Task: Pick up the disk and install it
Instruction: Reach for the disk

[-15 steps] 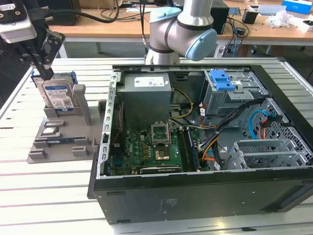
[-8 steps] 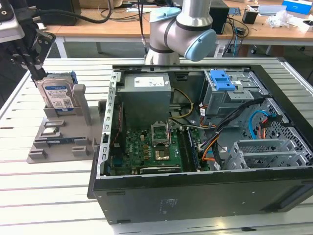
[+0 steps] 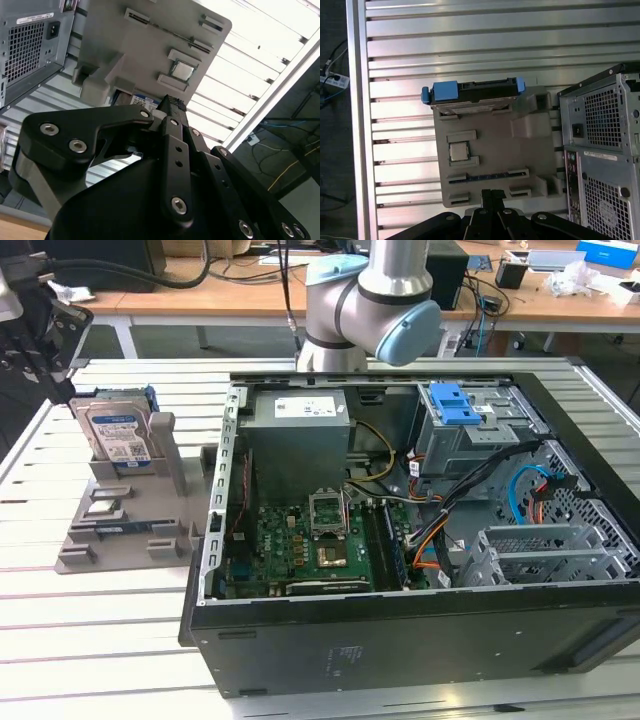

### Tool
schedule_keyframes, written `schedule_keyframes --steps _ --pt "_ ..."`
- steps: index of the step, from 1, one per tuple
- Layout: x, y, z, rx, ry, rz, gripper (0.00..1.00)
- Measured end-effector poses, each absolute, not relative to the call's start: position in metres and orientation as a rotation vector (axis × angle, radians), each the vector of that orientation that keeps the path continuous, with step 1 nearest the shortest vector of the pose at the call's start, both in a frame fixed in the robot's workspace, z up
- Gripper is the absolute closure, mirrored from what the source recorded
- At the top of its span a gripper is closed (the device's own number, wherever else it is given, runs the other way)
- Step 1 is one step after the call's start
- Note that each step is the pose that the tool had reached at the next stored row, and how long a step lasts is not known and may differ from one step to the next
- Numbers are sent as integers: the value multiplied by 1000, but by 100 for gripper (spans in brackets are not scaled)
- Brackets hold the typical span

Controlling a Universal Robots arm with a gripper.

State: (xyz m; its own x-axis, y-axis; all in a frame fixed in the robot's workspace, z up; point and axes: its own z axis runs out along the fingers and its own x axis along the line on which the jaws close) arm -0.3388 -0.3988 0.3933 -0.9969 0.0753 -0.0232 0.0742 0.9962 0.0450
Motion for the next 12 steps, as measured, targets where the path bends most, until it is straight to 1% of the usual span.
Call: schedule_keyframes --steps 12 --pt "-373 -399 393 117 3114 69 89"
